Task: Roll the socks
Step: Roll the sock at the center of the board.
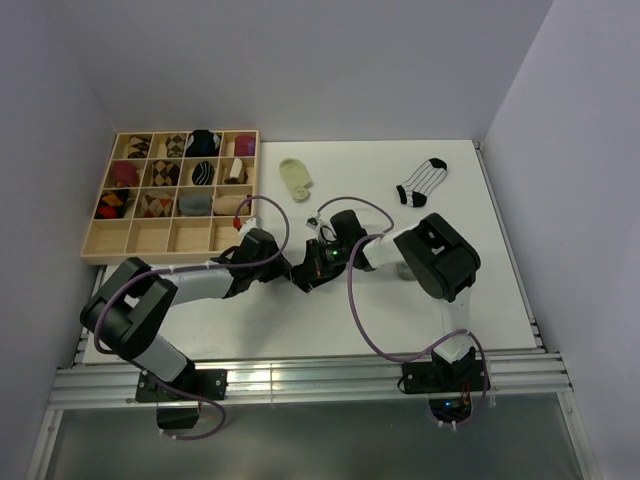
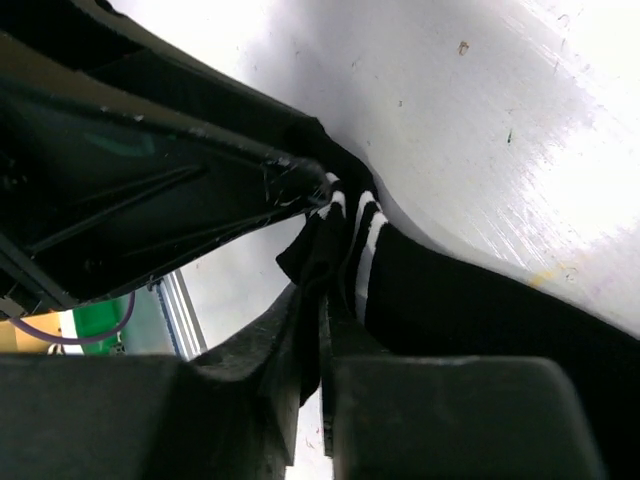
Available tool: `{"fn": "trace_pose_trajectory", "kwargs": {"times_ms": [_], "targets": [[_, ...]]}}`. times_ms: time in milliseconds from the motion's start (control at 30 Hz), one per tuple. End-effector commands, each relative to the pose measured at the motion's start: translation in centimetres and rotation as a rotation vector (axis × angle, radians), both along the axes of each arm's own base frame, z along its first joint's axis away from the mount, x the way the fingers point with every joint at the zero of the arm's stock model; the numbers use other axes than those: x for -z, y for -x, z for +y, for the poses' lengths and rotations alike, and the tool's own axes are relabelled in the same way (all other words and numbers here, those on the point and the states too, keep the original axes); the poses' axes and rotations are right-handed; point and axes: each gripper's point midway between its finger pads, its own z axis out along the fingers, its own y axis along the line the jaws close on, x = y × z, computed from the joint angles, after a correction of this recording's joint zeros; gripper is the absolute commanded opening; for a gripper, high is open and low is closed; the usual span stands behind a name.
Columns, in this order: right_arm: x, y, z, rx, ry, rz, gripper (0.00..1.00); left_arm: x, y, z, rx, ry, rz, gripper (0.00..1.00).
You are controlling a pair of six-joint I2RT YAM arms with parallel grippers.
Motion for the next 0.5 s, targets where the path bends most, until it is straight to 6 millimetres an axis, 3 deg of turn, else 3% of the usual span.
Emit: {"fn": "trace_pose_trajectory", "kwargs": {"times_ms": [0,167,367,467], "targets": [[0.7,-0.3,-0.8,0.028,0.056,-0.007,0.16,3.0,1.3,2.4,-0.012,-0.149,0.093,0.38],[-0.7,-0.8,-1.4,0.07,0.085,-0.064,0.34,3.6,1.5,2.5,-0.008,-0.167,0.114,0.35],[-2.7,-1.3,-2.3,0.128,0.118,-0.134,0.45,4.3,2.0,2.6,-0.001,-0.21,0.151,0.34],[-3.6,-1.7,-2.8,0.165,0.152,-0.174,0.45,4.4,2.1,2.5,0.005,-0.216,0.154,0.33]]}}
